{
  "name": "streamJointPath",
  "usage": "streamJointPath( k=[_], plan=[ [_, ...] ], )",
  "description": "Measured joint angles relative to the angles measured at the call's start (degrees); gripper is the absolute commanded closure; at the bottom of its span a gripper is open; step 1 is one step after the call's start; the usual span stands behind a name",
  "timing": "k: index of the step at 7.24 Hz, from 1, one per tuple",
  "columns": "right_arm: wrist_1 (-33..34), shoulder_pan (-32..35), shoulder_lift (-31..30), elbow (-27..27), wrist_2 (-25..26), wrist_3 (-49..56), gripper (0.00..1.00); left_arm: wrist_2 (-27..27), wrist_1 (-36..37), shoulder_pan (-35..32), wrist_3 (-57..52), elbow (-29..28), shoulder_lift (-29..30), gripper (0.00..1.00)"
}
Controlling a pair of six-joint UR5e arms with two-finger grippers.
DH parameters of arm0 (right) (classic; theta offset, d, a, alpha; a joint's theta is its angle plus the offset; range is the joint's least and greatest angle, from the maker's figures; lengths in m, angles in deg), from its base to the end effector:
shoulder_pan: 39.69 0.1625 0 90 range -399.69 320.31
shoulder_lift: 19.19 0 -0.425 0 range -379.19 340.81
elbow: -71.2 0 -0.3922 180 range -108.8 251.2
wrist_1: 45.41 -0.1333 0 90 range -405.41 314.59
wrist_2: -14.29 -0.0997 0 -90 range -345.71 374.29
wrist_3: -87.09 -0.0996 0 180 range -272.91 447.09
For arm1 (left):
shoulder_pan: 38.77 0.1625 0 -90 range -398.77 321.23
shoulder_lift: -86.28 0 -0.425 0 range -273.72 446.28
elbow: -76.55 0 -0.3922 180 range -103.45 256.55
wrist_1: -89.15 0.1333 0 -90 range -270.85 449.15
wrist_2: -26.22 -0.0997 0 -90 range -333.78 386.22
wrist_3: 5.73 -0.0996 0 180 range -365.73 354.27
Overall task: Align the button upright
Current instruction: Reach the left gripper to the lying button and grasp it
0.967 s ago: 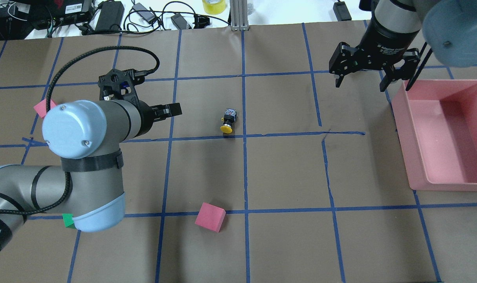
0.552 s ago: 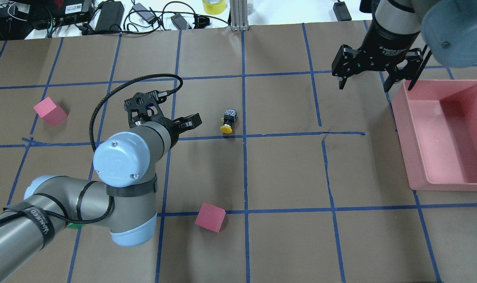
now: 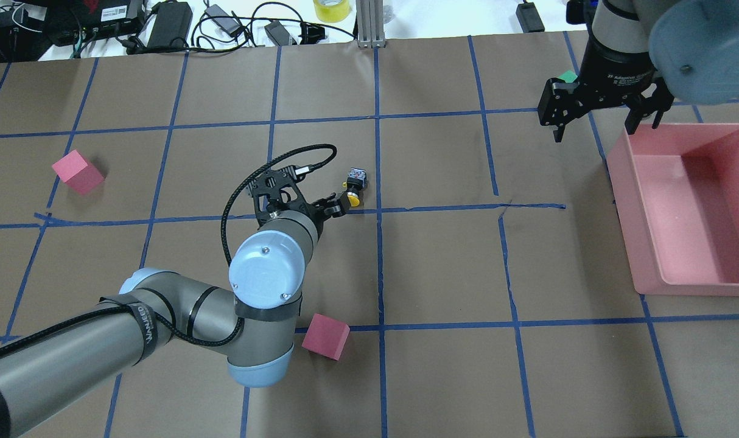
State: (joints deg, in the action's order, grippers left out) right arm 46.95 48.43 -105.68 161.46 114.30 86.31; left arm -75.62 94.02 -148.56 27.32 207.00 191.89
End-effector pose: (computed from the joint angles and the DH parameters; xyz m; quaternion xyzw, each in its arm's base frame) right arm 0.0990 -0.5182 0.4604 -0.0220 -0.9959 -0.0131 0.0871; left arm -0.2660 -0.4060 0.2330 0.1424 -0.9279 0.3392 0.0599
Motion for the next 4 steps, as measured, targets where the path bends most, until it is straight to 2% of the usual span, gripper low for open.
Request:
streamJointPath(
  k=[4],
  plan=[
    [0.0,1.2,0.4,0.4,0.1,0.7,0.00,-0.1,3.2,-1.0,-6.1,-6.3,10.3,0.04]
  ],
)
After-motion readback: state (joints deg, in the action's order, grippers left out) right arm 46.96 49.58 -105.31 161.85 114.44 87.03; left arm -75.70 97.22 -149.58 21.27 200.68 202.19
